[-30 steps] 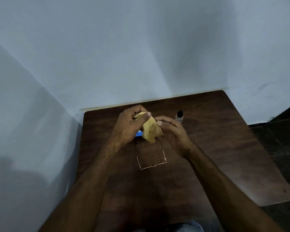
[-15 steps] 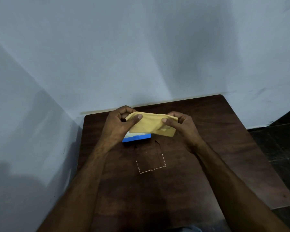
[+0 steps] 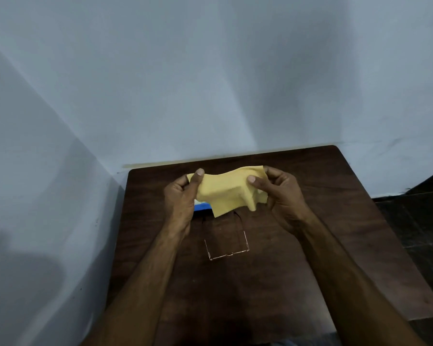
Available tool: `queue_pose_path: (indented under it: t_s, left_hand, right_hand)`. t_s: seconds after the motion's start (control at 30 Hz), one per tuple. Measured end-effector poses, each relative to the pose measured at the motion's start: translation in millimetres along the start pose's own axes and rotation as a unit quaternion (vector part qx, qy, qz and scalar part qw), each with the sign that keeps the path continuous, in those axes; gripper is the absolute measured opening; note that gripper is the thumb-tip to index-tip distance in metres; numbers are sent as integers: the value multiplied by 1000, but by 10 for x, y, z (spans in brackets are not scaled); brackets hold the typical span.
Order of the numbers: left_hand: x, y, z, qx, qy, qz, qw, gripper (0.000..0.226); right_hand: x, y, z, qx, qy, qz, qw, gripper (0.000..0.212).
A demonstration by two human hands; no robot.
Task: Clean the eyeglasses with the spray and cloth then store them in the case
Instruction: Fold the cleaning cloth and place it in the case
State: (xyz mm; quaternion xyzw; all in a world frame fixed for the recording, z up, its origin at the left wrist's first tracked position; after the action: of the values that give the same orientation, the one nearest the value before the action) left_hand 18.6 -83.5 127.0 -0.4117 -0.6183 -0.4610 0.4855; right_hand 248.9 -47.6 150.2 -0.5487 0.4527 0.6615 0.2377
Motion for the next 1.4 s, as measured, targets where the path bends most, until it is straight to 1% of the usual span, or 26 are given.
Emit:
queue_pose_path:
  t_s: [0.07, 0.13, 0.27, 0.3, 0.37, 0.43, 0.5, 0.6, 0.67, 0.73, 0.83, 0.9, 0.97, 1.07, 1.17, 1.3, 1.4]
  left_hand:
    - [-2, 14, -17, 7, 3, -16, 1000, 16]
    - [-21, 50, -19, 9, -15, -42, 999, 18]
    - [-124, 130, -23, 4, -94, -124, 988, 16]
    - [-150, 135, -24, 3, -112, -152, 982, 15]
    - [-187, 148, -31, -12, -134, -207, 969, 27]
    - [-220, 146, -36, -30, -143, -224, 964, 41]
    - [-247, 120, -30, -40, -133, -221, 965, 46]
    - [-261, 54, -14, -25, -108, -189, 976, 47]
    - [-257, -13, 9, -9, -87, -136, 987, 47]
    - [-266, -90, 57, -1, -67, -67, 996, 47]
    - [-234, -173, 100, 5, -29, 3, 1000, 43]
    - [-194, -193, 107, 7, -7, 6, 1000, 35]
    - [-172, -218, 122, 3, 5, -15, 1000, 28]
    - [-156, -276, 174, 3, 8, -33, 999, 25]
    - [-122, -311, 210, -16, 7, -24, 1000, 26]
    - [-110, -337, 242, -52, 5, 1, 999, 32]
    - [-104, -350, 244, -56, 11, 27, 998, 37]
  right_hand:
    - [5, -4, -4, -9, -1, 24, 1000, 27]
    - [49, -35, 22, 11, 6, 13, 1000, 28]
    - [114, -57, 50, 73, 16, -4, 997, 11]
    - [129, -71, 53, 89, 15, -8, 996, 10]
    - [150, -106, 59, 112, 5, -20, 994, 10]
    - [165, -161, 65, 130, -6, -48, 990, 10]
    - [166, -213, 53, 154, -7, -88, 984, 9]
    - [174, -278, 19, 185, 1, -150, 971, 22]
    - [171, -299, -2, 188, 8, -207, 960, 30]
    - [157, -310, -7, 185, 20, -282, 941, 35]
    - [145, -284, -2, 167, 35, -345, 923, 34]
    - [143, -253, 0, 144, 31, -344, 927, 28]
    - [157, -218, 3, 105, 23, -310, 945, 22]
    - [173, -195, 4, 66, 30, -281, 957, 20]
    - [179, -192, 22, 66, 34, -296, 952, 22]
    - [179, -177, 44, 68, 43, -351, 933, 23]
    - [158, -157, 44, 70, 46, -365, 927, 24]
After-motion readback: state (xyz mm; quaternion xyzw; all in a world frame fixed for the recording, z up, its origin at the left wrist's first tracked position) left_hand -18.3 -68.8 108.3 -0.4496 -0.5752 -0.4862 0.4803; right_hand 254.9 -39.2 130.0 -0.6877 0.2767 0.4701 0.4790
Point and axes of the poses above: each hand's wrist, its own z-axis towards the middle knuckle, its own y-axis out of the palm, x = y × z, the point moved 4 cm from there along z, towards the middle knuckle, and after that the axes turned 14 degrees about -x, right-handed, at the moved point
